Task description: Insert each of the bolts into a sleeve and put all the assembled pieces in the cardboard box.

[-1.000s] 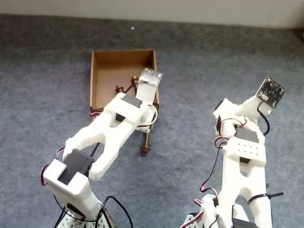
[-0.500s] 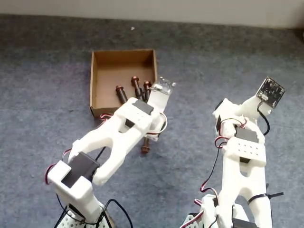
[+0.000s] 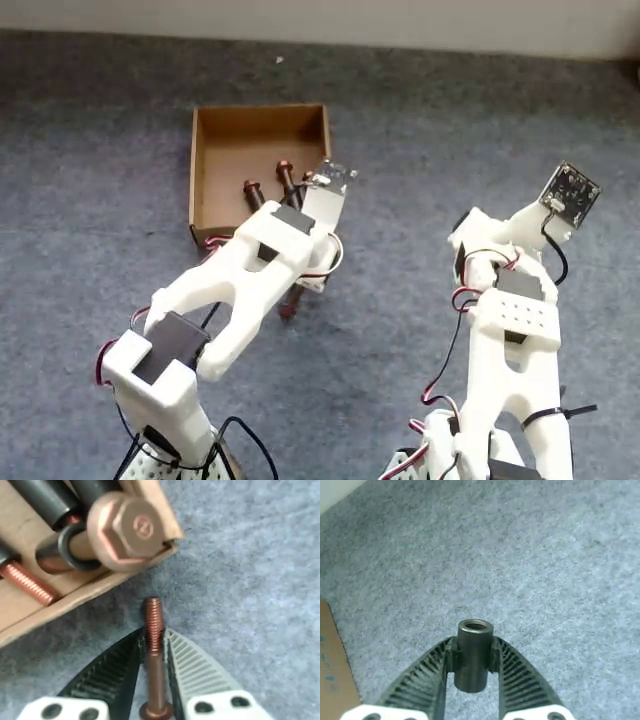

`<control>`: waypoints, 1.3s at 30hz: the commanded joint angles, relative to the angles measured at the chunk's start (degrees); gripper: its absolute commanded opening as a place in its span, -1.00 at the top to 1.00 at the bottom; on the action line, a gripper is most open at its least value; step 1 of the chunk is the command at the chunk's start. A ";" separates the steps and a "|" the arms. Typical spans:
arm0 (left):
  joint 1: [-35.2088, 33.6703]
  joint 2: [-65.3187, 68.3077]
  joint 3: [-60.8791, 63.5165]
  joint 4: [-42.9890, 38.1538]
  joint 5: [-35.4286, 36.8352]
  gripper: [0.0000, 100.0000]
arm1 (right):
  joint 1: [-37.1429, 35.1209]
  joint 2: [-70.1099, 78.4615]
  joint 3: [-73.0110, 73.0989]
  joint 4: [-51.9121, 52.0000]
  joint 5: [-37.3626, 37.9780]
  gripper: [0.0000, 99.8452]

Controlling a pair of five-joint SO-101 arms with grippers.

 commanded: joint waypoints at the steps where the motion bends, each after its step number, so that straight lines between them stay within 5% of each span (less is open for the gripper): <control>1: -1.01 -0.92 -0.57 -0.35 0.53 0.98 | 0.31 -1.80 -0.66 -1.45 -0.18 0.99; 14: -4.26 -19.21 -2.07 19.16 0.62 0.99 | 0.31 -1.80 -0.57 -1.45 -0.18 0.99; 33: -10.15 -45.05 11.21 21.54 0.88 0.99 | -1.19 -1.80 0.84 -1.54 -0.09 0.99; 39: -12.18 -52.79 19.91 13.10 23.74 0.99 | -1.19 -1.80 1.01 -1.54 -0.09 0.99</control>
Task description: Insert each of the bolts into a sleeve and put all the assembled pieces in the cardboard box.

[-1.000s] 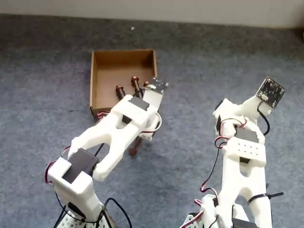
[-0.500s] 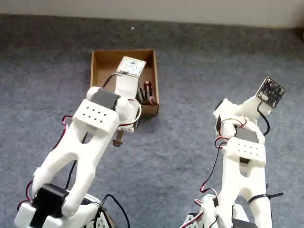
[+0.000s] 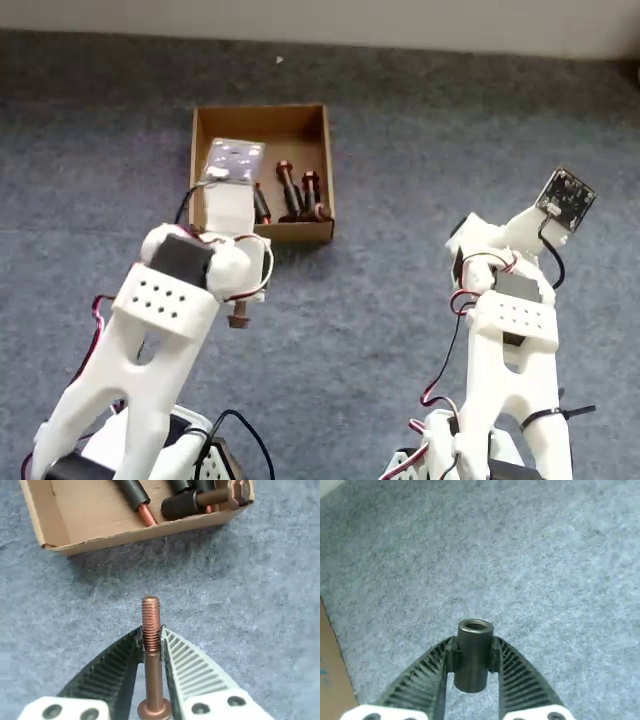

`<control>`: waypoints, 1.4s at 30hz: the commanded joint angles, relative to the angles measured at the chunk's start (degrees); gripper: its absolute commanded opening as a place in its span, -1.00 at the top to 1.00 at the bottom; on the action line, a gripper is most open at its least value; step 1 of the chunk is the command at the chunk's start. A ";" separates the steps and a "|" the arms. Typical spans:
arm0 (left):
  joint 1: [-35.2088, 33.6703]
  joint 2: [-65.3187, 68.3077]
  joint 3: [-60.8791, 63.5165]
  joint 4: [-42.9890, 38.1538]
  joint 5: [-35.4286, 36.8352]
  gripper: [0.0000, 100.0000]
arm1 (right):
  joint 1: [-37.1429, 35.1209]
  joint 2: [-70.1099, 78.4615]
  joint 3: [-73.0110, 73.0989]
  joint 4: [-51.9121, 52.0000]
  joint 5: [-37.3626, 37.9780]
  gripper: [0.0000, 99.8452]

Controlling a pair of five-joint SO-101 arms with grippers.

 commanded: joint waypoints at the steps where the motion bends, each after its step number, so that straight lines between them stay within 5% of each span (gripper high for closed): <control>1: -2.51 -7.16 6.64 -9.41 17.67 0.99 | -1.10 -1.80 -0.57 -1.36 -0.09 0.99; 8: -7.78 -19.03 22.20 -25.32 33.85 0.99 | -1.10 -1.80 -0.48 -1.36 -0.09 0.99; 13: -9.71 -28.44 31.69 -31.82 36.48 0.98 | -1.10 -1.80 -0.48 -1.36 -0.09 0.99; 22: -13.49 -44.26 38.55 -31.38 43.16 0.98 | -1.10 -1.80 -0.48 -1.36 -0.09 0.99; 38: -23.96 -46.11 41.36 -25.76 50.11 0.98 | -1.10 -1.80 -0.48 -1.36 -0.09 0.99; 42: -23.87 -46.11 41.71 -25.58 47.47 0.71 | -1.10 -1.80 -0.48 -1.36 -0.09 0.99</control>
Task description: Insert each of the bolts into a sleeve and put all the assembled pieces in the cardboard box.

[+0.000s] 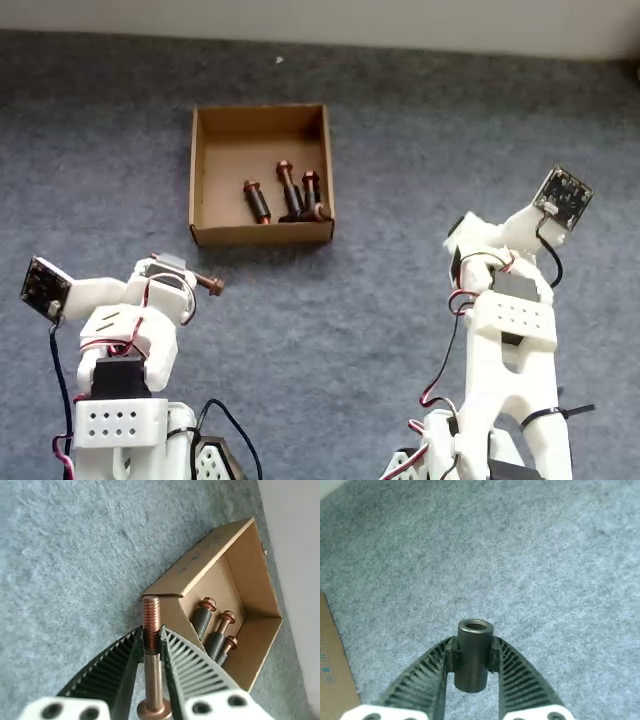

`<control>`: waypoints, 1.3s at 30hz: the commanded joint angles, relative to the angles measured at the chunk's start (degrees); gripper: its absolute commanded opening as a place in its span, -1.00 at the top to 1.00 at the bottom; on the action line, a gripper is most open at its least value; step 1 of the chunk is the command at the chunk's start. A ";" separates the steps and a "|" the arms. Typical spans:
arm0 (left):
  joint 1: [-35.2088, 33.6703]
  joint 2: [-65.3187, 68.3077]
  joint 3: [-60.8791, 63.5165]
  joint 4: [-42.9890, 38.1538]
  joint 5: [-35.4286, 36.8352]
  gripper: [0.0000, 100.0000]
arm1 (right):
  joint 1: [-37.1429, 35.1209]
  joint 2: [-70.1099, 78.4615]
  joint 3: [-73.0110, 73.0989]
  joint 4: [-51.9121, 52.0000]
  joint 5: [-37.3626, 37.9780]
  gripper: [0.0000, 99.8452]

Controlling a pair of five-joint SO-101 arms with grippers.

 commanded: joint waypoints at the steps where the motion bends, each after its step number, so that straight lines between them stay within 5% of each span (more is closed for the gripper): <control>1: -0.04 -0.84 -0.31 0.26 -1.67 0.60 | -0.40 -1.80 -0.48 -1.19 -0.09 0.99; 6: 5.49 -0.84 0.84 0.26 -1.67 0.29 | -0.40 -1.80 -0.48 -1.19 -0.09 0.99; 13: 6.20 -0.92 0.66 -0.09 -1.93 0.43 | -0.40 -1.80 -0.48 -1.19 -0.09 0.99; 18: 4.62 -0.92 -0.31 -0.09 -10.90 0.54 | -0.40 -1.80 -0.48 -1.19 -0.09 0.99; 22: 0.13 -0.92 -1.19 -0.09 -23.65 0.60 | -0.40 -1.80 -0.48 -1.19 -0.09 0.99; 29: -6.99 -0.92 -1.27 -0.79 -60.84 0.74 | -0.40 -1.80 -0.48 -1.19 -0.09 0.99; 39: -7.08 -0.31 -6.11 -1.93 -80.00 0.84 | -0.40 -1.80 -0.57 -1.19 -0.09 0.99</control>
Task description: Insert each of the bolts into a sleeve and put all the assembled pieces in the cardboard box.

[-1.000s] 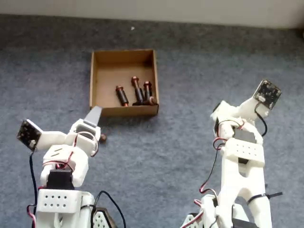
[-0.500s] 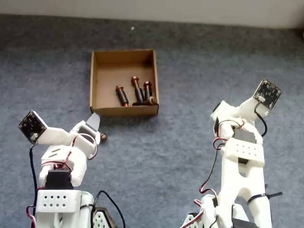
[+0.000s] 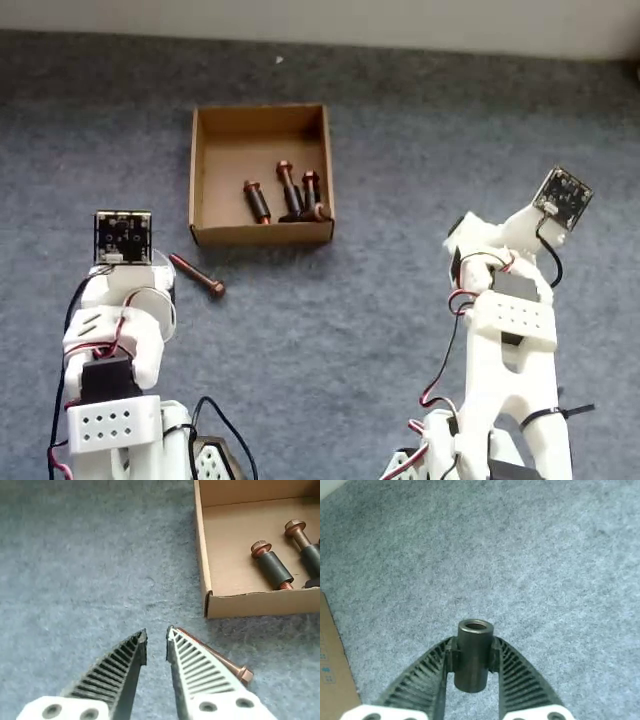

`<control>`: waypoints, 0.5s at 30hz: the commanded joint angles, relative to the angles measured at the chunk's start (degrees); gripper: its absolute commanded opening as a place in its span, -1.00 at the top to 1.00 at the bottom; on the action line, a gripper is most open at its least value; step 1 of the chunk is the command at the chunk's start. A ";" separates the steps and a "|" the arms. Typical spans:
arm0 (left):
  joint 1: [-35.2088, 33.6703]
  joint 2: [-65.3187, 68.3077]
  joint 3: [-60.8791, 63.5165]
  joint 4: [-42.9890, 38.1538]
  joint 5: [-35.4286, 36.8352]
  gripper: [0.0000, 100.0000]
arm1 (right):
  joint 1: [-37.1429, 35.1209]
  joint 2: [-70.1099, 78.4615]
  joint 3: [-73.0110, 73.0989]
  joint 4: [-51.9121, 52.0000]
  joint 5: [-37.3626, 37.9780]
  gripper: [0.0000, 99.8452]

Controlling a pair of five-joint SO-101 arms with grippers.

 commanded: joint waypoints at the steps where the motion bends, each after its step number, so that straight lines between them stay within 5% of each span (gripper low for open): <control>1: -0.57 -0.13 -5.85 0.18 -6.86 0.84 | -0.40 -1.80 -0.57 -1.19 -0.09 0.99; 15: 6.46 0.04 -20.09 18.55 -20.31 0.83 | -0.40 -1.80 -0.57 -1.19 -0.09 0.99</control>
